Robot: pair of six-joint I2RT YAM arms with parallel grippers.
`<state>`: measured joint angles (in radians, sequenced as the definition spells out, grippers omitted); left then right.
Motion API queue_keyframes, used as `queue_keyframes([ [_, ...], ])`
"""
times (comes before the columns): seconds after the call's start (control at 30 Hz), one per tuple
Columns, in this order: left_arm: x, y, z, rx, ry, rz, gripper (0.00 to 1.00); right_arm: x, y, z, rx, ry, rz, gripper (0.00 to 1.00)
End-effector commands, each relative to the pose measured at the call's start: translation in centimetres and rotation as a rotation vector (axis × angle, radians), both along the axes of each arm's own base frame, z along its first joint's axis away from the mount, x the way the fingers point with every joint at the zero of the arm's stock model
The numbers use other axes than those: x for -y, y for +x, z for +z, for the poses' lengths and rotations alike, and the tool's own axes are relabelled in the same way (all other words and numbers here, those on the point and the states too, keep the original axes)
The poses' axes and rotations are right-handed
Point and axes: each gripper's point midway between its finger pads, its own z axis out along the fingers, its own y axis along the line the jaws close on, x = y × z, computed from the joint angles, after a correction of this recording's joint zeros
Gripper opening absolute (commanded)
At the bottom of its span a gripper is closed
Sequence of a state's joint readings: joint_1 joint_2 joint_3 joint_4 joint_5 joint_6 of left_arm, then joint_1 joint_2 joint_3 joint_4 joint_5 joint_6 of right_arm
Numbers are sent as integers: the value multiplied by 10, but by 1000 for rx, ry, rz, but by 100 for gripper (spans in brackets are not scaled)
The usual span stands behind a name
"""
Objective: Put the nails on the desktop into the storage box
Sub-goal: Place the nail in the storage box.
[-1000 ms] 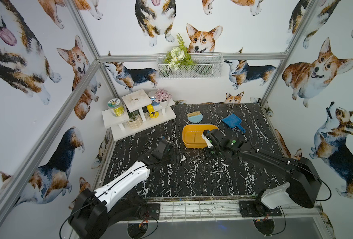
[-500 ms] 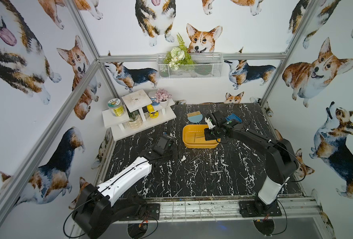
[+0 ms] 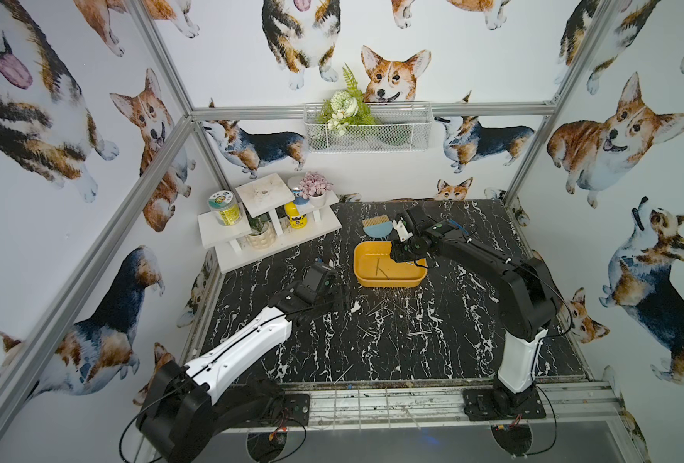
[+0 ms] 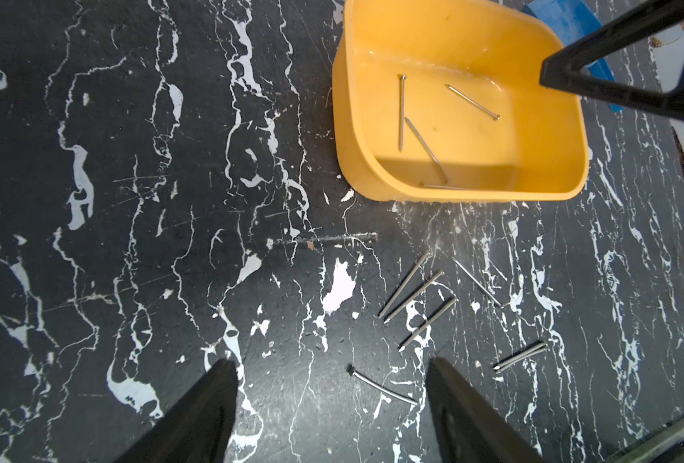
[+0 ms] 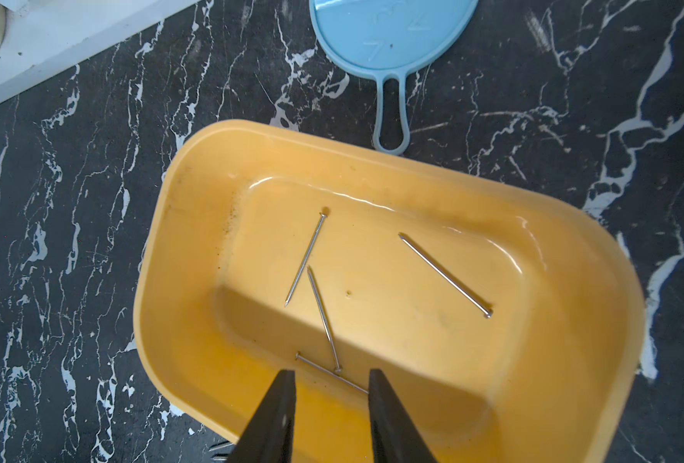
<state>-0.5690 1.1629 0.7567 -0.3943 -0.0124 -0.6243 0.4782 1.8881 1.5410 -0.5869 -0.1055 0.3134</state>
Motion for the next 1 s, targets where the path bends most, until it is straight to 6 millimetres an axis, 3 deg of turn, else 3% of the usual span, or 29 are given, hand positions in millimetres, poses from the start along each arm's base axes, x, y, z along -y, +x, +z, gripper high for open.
queue_keyframes([
  [0.0, -1, -6, -3, -17, 1, -15, 78, -3, -2, 7, 3, 6, 22, 37],
  [0.1, -1, -14, -3, -30, -11, -26, 76, -4, -5, 17, 18, 29, 31, 37],
  [0.13, -4, -23, -15, -55, 1, -29, 75, -4, -7, 20, 23, 37, 32, 37],
  [0.23, -5, -38, -20, -67, 18, -42, 75, -3, -15, 33, 48, 67, 40, 38],
  [0.37, 0, -54, -25, -75, 38, -61, 75, -4, -38, 42, 72, 105, 71, 39],
  [0.47, 1, -58, -29, -81, 8, -32, 74, -14, -65, 42, 82, 121, 139, 42],
  [0.77, -6, -47, -22, -42, -21, 39, 76, -72, -176, 34, 81, 213, 470, 44],
  [0.97, -36, -9, -16, -51, -139, 183, 76, -99, -233, 32, 118, 205, 640, 45],
])
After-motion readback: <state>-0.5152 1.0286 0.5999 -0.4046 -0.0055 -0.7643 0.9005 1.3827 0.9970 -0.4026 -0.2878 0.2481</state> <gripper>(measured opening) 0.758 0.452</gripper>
